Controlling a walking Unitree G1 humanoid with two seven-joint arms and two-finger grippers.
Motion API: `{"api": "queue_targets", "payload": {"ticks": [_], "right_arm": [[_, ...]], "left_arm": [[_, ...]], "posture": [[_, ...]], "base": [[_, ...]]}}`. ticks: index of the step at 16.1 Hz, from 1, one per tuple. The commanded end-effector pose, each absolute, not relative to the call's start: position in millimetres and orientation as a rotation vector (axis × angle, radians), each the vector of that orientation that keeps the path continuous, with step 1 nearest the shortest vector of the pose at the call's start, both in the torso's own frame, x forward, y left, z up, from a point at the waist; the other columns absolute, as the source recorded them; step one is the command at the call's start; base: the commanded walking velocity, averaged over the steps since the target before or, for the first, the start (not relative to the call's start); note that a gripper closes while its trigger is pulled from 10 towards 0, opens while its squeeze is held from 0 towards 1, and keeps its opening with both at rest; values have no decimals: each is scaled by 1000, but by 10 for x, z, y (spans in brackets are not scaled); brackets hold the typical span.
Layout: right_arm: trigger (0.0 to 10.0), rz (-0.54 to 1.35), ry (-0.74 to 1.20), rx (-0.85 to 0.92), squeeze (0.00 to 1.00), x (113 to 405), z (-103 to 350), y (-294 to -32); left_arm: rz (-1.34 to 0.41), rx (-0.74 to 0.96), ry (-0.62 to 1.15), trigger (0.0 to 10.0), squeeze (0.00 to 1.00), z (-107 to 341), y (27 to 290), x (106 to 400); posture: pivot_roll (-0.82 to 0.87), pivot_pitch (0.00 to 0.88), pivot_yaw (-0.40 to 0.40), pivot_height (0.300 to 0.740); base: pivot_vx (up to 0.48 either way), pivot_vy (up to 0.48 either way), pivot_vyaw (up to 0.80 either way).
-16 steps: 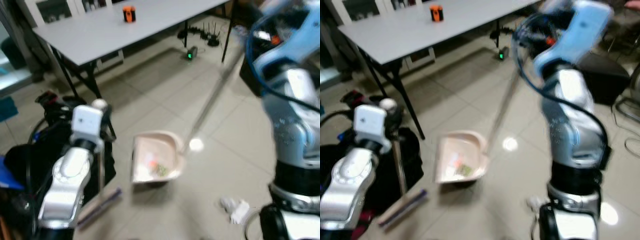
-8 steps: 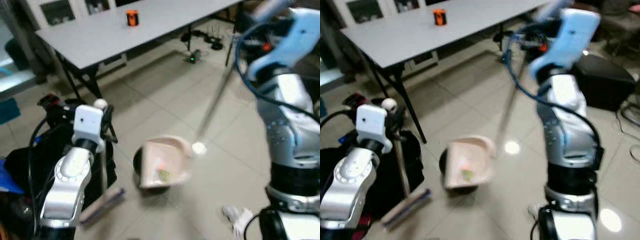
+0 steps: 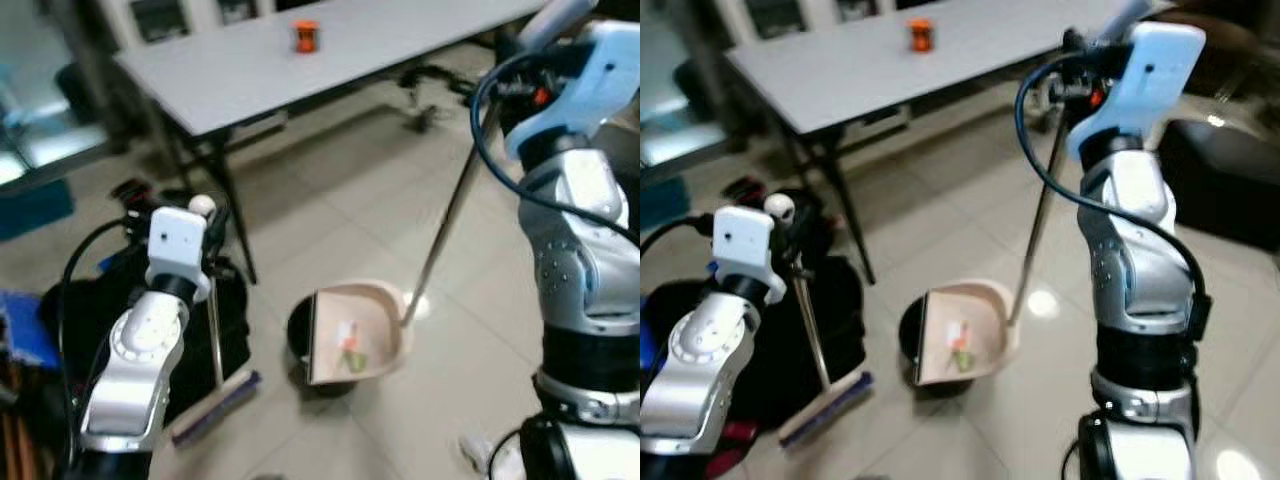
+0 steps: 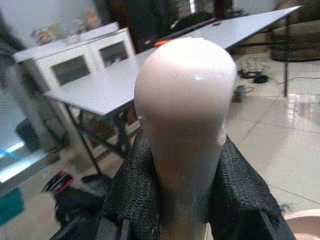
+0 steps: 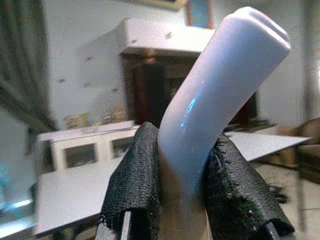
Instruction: Sweep floor
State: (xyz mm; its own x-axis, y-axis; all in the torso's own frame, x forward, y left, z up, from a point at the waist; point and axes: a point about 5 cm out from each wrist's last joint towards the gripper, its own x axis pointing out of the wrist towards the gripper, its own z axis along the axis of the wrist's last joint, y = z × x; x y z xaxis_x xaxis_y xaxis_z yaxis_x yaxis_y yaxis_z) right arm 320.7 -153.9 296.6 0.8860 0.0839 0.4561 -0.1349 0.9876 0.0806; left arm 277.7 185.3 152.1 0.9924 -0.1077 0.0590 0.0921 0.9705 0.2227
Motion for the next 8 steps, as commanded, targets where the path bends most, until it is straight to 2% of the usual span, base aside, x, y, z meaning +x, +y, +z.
{"api": "queue_targets", "payload": {"ticks": [1,8], "right_arm": [[10000,142,-537,161,0,3149,3077,-1499],[10000,83,-540,191,0,3160,3045,-1607]], "left_arm": [[-93,252,-98,10000,0,1597,1888,2786],[-102,257,-97,10000,0,1600,1875,2803]], "posture": [[35,28,70,740],[36,28,74,740]], "base": [[322,0,0],[320,0,0]]}}
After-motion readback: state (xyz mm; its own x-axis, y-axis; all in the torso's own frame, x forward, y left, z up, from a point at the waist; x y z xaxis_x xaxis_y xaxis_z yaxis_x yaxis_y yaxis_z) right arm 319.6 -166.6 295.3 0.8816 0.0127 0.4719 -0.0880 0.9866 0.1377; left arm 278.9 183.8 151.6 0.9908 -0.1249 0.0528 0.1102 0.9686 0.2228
